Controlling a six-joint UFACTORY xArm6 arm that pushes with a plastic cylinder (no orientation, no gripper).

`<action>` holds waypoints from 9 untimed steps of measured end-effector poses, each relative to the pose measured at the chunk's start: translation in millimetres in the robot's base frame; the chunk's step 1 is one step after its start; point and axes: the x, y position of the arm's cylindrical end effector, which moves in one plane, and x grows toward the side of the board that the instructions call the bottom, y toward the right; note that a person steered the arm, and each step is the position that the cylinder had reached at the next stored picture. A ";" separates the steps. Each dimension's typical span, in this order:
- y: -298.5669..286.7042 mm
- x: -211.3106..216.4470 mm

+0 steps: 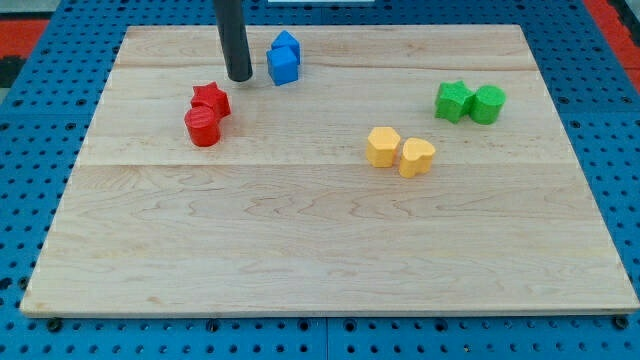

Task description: Push the blue blocks top right to the red blocks

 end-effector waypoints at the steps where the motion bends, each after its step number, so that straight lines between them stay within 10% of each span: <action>1: 1.5 23.6; 5: 23.9 -33.2; 9: 48.3 24.7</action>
